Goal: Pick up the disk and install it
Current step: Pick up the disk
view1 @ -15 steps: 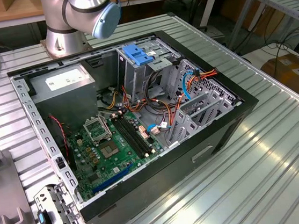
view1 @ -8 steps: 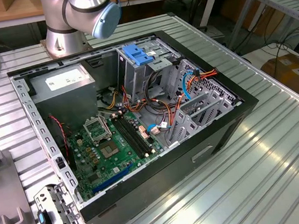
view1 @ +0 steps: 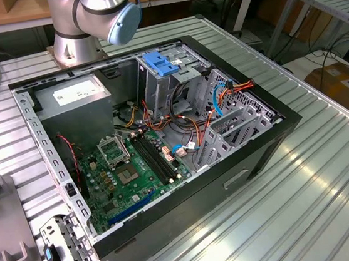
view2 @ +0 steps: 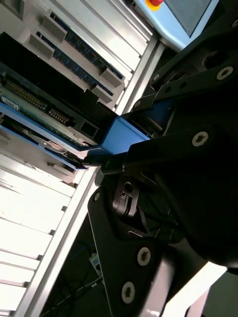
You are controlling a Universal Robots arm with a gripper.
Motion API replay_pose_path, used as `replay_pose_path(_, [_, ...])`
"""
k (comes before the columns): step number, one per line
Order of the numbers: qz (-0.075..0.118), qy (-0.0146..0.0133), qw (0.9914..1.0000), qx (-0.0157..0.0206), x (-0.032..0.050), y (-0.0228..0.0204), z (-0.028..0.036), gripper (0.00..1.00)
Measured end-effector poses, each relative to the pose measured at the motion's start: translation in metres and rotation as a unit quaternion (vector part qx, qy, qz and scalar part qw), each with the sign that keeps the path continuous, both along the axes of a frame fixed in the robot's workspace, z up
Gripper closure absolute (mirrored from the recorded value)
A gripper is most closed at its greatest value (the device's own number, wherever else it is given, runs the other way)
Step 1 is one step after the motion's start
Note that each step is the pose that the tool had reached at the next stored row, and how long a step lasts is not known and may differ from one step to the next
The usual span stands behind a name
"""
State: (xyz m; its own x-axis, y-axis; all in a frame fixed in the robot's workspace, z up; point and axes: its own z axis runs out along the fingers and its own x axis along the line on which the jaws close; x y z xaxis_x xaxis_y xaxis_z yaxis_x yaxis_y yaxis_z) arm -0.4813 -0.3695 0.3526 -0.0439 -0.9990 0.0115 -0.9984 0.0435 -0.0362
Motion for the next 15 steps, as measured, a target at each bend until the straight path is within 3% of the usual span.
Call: replay_pose_path(15, [0.0,0.0,1.0,0.0,0.0,0.0,0.007,0.63])
